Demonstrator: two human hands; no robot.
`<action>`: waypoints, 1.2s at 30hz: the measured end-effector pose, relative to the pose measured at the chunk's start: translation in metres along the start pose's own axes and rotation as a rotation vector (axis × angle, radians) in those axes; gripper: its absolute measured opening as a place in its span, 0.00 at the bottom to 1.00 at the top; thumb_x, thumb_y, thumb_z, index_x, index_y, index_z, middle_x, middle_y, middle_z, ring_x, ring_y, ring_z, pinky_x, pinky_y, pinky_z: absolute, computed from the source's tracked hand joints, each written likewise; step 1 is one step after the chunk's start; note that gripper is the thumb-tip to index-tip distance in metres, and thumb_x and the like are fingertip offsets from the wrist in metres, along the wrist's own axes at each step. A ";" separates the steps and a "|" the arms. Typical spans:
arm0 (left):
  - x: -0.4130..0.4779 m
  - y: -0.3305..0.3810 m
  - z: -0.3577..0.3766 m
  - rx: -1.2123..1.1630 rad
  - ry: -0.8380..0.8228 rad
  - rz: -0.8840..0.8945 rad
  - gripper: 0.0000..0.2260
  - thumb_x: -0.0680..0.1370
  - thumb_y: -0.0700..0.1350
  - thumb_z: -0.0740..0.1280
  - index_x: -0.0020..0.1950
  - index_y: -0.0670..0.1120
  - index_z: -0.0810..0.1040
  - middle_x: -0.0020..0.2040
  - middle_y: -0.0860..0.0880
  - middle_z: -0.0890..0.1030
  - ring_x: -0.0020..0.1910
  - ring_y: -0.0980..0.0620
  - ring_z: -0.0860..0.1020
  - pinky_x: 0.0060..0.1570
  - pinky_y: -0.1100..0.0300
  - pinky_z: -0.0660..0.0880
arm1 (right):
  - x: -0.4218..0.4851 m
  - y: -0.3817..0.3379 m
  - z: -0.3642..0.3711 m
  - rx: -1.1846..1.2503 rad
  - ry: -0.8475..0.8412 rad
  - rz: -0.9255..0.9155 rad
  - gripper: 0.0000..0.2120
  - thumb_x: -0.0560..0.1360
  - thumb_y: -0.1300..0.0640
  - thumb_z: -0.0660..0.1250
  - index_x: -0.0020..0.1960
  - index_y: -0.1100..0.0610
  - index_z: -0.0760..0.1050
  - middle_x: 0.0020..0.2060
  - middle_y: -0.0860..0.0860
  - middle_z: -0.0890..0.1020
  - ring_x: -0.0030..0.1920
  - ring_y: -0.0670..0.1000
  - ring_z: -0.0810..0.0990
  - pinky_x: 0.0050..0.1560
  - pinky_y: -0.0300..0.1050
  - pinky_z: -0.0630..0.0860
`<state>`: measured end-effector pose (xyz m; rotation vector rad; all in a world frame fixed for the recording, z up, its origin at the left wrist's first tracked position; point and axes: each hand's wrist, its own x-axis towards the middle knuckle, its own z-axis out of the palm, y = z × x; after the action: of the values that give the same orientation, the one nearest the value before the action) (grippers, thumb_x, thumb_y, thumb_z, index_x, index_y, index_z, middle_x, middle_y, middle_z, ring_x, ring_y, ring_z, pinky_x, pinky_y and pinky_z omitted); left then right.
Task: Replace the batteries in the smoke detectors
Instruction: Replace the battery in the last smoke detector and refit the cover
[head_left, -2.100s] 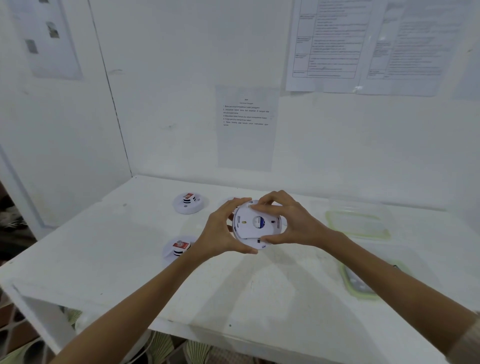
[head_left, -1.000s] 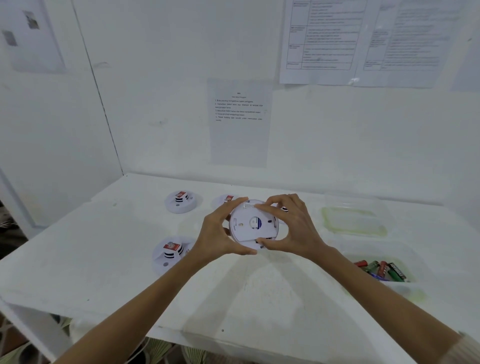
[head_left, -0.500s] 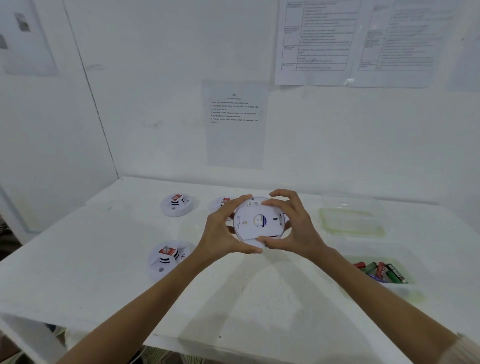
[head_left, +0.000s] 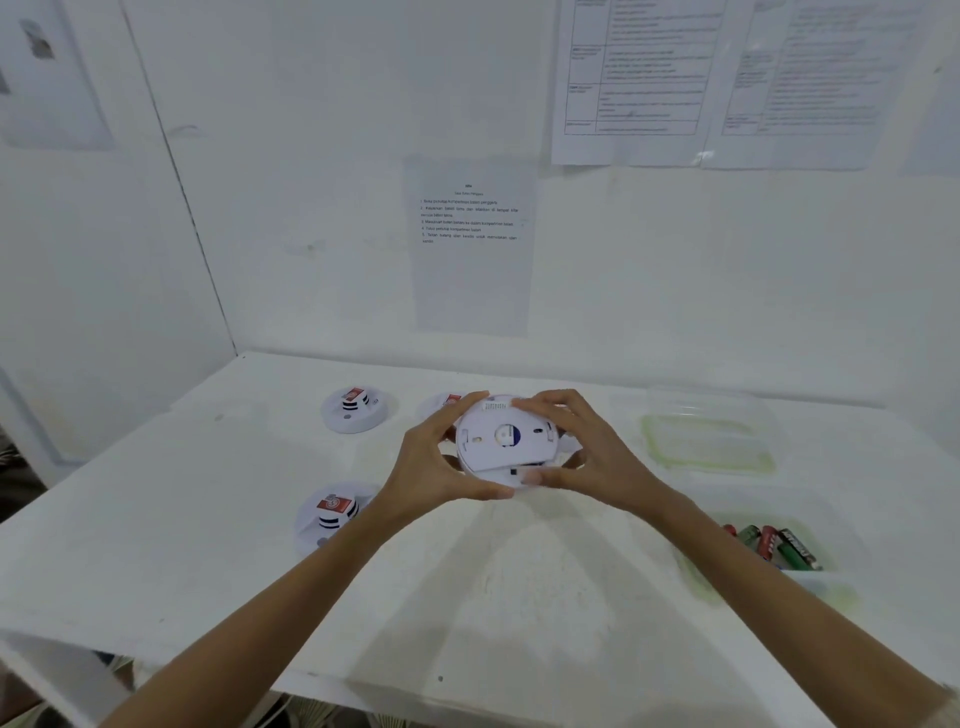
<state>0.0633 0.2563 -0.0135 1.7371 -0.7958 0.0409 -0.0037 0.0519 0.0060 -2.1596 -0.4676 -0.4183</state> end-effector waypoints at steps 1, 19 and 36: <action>0.002 -0.001 -0.003 -0.025 -0.009 -0.020 0.42 0.53 0.55 0.80 0.65 0.56 0.72 0.61 0.53 0.78 0.57 0.52 0.76 0.46 0.56 0.81 | -0.001 0.000 -0.003 -0.006 -0.078 0.013 0.36 0.59 0.39 0.73 0.66 0.39 0.66 0.63 0.38 0.63 0.61 0.40 0.67 0.44 0.32 0.76; 0.009 0.021 -0.009 -0.166 -0.313 -0.364 0.17 0.77 0.56 0.58 0.48 0.43 0.76 0.36 0.47 0.80 0.36 0.54 0.78 0.39 0.57 0.79 | 0.009 -0.012 0.002 0.479 0.347 0.470 0.17 0.76 0.52 0.63 0.50 0.66 0.79 0.44 0.61 0.82 0.40 0.53 0.82 0.34 0.42 0.80; 0.021 0.028 -0.009 -0.260 -0.130 -0.448 0.13 0.77 0.53 0.64 0.58 0.48 0.75 0.54 0.49 0.80 0.48 0.52 0.79 0.38 0.62 0.76 | -0.010 -0.023 -0.015 0.533 -0.143 0.595 0.09 0.75 0.56 0.65 0.53 0.58 0.76 0.44 0.53 0.83 0.44 0.53 0.82 0.49 0.50 0.80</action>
<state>0.0681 0.2516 0.0218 1.6417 -0.4647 -0.4626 -0.0255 0.0511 0.0260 -1.6990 0.0111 0.1809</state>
